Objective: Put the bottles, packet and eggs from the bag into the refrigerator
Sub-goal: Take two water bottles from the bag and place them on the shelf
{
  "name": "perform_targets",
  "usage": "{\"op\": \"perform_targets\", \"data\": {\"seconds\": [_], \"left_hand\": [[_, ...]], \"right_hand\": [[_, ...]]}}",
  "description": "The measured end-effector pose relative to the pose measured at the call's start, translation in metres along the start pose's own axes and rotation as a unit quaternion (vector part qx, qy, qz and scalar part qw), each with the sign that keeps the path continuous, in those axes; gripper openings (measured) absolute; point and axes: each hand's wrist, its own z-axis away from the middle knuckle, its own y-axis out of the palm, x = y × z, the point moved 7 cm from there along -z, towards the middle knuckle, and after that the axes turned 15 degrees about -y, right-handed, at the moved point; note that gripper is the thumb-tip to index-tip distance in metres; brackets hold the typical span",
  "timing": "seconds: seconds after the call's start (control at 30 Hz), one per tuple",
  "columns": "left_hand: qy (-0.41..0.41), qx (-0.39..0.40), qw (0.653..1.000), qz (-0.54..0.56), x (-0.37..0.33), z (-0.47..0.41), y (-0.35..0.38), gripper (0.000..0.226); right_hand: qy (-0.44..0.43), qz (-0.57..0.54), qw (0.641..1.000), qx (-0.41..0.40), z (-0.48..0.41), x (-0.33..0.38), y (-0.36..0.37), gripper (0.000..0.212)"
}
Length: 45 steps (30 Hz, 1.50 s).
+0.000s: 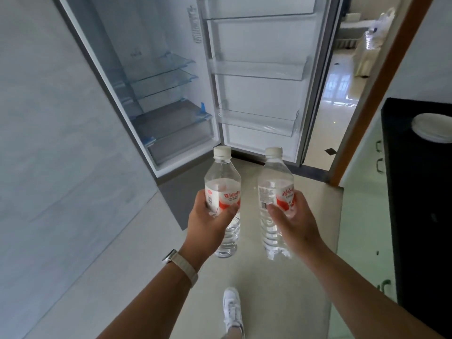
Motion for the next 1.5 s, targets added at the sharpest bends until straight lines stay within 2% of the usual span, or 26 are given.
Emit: {"op": "perform_targets", "data": {"seconds": [0.2, 0.27, 0.33, 0.47, 0.57, 0.73, 0.93, 1.07, 1.2, 1.4, 1.5], "left_hand": [[-0.033, -0.016, 0.999, 0.034, 0.014, -0.082, -0.010, 0.032], [-0.039, -0.016, 0.998, 0.041, 0.015, -0.113, -0.013, 0.032], [-0.037, -0.013, 0.998, 0.051, 0.012, -0.149, -0.019, 0.033], [-0.032, -0.006, 0.996, 0.081, -0.003, -0.213, -0.035, 0.034], [-0.020, -0.014, 0.995, 0.096, -0.013, -0.252, -0.052, 0.033], [-0.024, -0.036, 0.993, 0.108, -0.018, -0.292, -0.079, 0.036], [-0.017, -0.079, 0.992, 0.095, -0.024, -0.342, -0.107, 0.040], [-0.023, -0.103, 0.990, 0.099, -0.028, -0.372, -0.116, 0.038], [-0.034, -0.120, 0.988, 0.093, -0.031, -0.408, -0.119, 0.047], [-0.054, -0.156, 0.983, 0.083, -0.043, -0.475, -0.112, 0.036], [-0.059, -0.172, 0.980, 0.083, -0.054, -0.512, -0.110, 0.035]], "right_hand": [[-0.003, 0.017, 1.000, 0.016, -0.072, -0.018, 0.037, 0.034], [-0.008, 0.025, 0.999, 0.021, -0.099, -0.019, 0.049, 0.039], [-0.010, 0.029, 0.999, 0.019, -0.131, -0.019, 0.063, 0.046], [-0.026, 0.023, 0.999, 0.030, -0.192, -0.015, 0.092, 0.040], [-0.042, 0.024, 0.998, 0.034, -0.233, -0.010, 0.115, 0.049], [-0.065, 0.027, 0.996, 0.051, -0.280, -0.005, 0.150, 0.052], [-0.088, 0.027, 0.994, 0.067, -0.337, 0.004, 0.182, 0.034], [-0.091, 0.010, 0.993, 0.078, -0.373, -0.002, 0.201, 0.040], [-0.098, 0.000, 0.989, 0.108, -0.414, -0.021, 0.224, 0.038], [-0.100, -0.026, 0.986, 0.133, -0.488, -0.043, 0.250, 0.034], [-0.116, -0.036, 0.981, 0.148, -0.531, -0.051, 0.263, 0.043]]}}
